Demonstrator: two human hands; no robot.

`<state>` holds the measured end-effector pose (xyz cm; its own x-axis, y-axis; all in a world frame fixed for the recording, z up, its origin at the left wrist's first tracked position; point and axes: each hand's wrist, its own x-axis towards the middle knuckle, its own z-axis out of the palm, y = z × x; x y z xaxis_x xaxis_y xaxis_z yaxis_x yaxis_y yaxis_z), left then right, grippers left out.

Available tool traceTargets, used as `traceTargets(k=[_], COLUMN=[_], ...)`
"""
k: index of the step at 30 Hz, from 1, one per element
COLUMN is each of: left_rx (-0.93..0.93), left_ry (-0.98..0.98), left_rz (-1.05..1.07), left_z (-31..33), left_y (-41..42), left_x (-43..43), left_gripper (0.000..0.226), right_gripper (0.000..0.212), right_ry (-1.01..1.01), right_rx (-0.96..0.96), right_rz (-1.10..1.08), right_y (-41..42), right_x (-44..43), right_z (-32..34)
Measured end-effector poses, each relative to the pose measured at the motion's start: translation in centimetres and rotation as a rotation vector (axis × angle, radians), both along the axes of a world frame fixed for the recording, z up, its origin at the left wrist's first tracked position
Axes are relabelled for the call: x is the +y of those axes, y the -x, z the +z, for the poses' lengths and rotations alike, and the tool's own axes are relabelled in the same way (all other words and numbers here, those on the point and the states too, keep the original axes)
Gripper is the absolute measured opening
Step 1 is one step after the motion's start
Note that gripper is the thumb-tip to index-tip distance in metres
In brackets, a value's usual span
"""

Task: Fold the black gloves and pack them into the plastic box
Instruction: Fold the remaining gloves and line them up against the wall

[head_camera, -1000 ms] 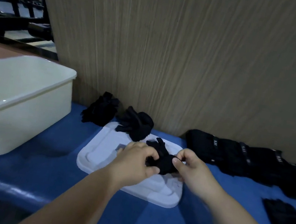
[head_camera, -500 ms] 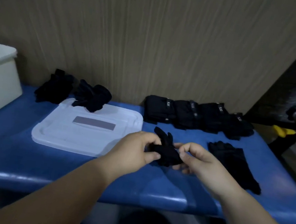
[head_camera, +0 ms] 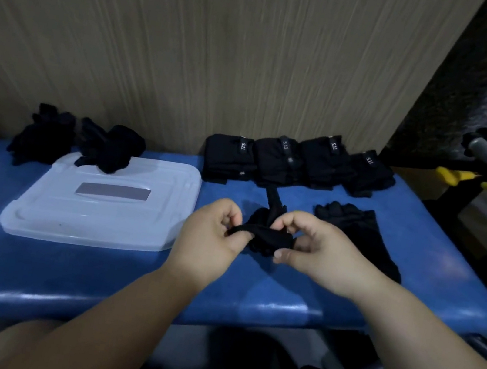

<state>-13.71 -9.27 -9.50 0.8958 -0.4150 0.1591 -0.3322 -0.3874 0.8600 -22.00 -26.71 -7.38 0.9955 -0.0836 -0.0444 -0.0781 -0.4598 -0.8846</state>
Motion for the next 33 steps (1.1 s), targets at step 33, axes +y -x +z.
traceTargets(k=[33], left_rx=[0.174], left_ry=[0.077], left_rz=[-0.232], left_z=[-1.1], left_y=[1.1], left_x=[0.7], left_gripper=[0.040], right_gripper=[0.028], right_ry=[-0.007], right_rx=[-0.188], right_rz=[-0.309], right_y=[-1.0], right_x=[1.0], right_z=[-0.9])
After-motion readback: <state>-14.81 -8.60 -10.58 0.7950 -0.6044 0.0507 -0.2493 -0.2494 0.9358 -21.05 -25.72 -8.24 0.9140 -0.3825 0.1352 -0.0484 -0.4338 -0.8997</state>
